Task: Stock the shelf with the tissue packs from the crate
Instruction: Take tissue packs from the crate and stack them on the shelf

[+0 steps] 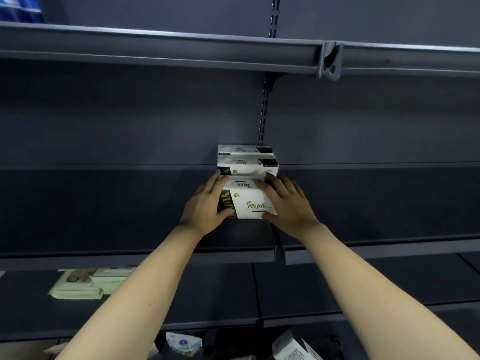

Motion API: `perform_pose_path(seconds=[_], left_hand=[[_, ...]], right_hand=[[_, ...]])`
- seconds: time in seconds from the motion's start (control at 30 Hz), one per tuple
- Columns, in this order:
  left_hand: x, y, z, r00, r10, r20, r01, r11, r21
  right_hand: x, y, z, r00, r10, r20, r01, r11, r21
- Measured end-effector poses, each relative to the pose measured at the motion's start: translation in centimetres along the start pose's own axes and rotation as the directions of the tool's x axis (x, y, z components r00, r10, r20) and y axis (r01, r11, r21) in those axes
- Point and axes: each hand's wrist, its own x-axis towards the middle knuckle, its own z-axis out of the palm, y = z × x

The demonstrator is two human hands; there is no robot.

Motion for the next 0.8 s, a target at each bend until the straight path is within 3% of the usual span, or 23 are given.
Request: perform_pose_path(seconds=[0.13, 0.53, 0.8], left_hand=[[1.1, -0.3, 0.1, 1.0, -0.008, 0.007, 0.008, 1.0, 0.012], [4.5, -0.9, 0.7, 0.999, -0.04, 0.022, 0.039, 0.997, 0.064], [4.0, 0.9, 0.7, 0.995, -0.097, -0.017, 0.097, 0.936, 0.34]], right_hand=[[1.0, 0.2, 0.4, 1.0, 0.02, -0.002, -0.02, 0.996, 0.083], [4.5, 1.8, 2.2, 0.994, 0.089, 0.058, -0.088, 0.996, -0.013], [4.5, -0.1, 1.4, 0.98, 0.186, 0.071, -0.168, 0.963, -0.211]])
